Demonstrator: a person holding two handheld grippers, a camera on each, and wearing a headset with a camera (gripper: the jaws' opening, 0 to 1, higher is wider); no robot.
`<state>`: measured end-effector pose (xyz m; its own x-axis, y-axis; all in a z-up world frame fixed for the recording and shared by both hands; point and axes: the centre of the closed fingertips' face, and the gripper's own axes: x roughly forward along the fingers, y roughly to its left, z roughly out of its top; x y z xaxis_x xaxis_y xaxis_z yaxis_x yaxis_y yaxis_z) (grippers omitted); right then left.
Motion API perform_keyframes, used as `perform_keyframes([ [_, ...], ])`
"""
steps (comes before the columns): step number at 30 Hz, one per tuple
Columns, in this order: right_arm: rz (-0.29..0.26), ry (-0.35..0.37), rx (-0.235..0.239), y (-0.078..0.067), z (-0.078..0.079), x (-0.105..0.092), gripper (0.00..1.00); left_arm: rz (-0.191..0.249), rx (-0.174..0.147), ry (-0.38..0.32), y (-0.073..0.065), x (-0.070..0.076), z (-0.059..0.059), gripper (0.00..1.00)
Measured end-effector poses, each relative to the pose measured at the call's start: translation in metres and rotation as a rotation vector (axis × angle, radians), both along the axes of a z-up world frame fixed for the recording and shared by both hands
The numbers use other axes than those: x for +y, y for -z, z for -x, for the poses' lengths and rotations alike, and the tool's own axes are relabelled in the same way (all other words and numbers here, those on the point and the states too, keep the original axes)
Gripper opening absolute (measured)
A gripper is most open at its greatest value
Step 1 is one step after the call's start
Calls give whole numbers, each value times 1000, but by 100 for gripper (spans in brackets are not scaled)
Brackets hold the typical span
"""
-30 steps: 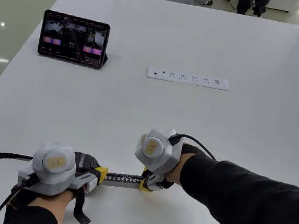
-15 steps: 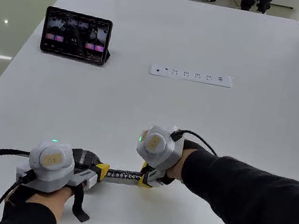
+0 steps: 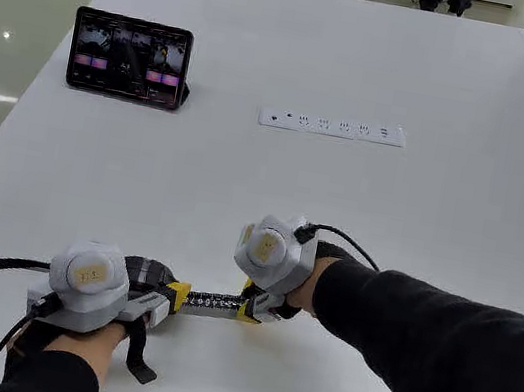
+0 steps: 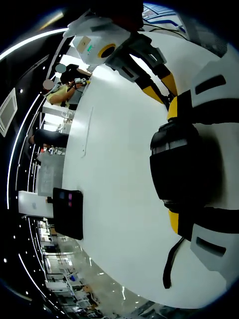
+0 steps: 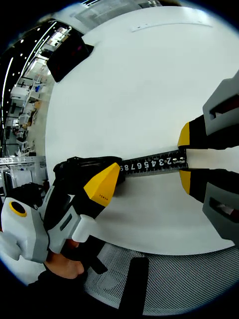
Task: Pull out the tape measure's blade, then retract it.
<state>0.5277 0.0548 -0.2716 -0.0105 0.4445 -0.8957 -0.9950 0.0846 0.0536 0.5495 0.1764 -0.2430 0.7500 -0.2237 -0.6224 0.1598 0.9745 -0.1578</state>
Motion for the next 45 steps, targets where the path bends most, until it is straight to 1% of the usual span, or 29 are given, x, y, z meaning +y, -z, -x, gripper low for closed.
perform_keyframes([
  [3, -11, -18, -3, -1, 1, 2, 10, -1, 3, 2, 1, 0, 0, 63],
  [4, -16, -6, 4, -1, 0, 3, 10, -1, 3, 3, 1, 0, 0, 63],
  [5, -30, 34, 33, -2, 1, 4, 10, -1, 4, 4, 1, 0, 0, 63],
  [8, -34, 55, 51, -1, -2, 5, 10, -1, 6, 4, 1, 0, 0, 63],
  [14, -29, 42, 35, -2, 1, 7, 10, -1, 5, 4, 0, 0, 0, 63],
  [20, -34, -1, 0, -2, 2, 10, 10, 0, 5, 4, 0, 0, 0, 63],
  [24, -31, -14, -3, -1, 2, 11, 9, 1, 7, 4, 0, 0, 0, 63],
  [27, -32, -13, 0, -1, 2, 13, 10, 2, 9, 4, 0, 0, 0, 63],
  [29, -35, 18, 12, -1, 1, 14, 10, 2, 7, 4, 0, 0, 0, 63],
  [33, -42, 33, 14, -1, 1, 15, 10, 2, 7, 3, -1, 0, 0, 63],
  [37, -51, 15, 8, -1, 1, 17, 10, 2, 6, 3, 0, 0, 0, 63],
  [38, -54, 31, 15, -1, 1, 17, 10, 2, 6, 3, 0, 0, -1, 63],
  [41, -59, 38, 18, -1, 1, 18, 10, 2, 7, 3, 0, 0, -1, 63],
  [42, -61, 35, 15, -1, 1, 18, 10, 2, 7, 3, 0, 0, 0, 63],
  [43, -62, 22, 0, -1, 2, 19, 10, 2, 7, 3, 0, 0, -1, 63],
  [45, -69, 21, -10, -1, 3, 22, 10, 2, 8, 3, 0, 0, -1, 63],
])
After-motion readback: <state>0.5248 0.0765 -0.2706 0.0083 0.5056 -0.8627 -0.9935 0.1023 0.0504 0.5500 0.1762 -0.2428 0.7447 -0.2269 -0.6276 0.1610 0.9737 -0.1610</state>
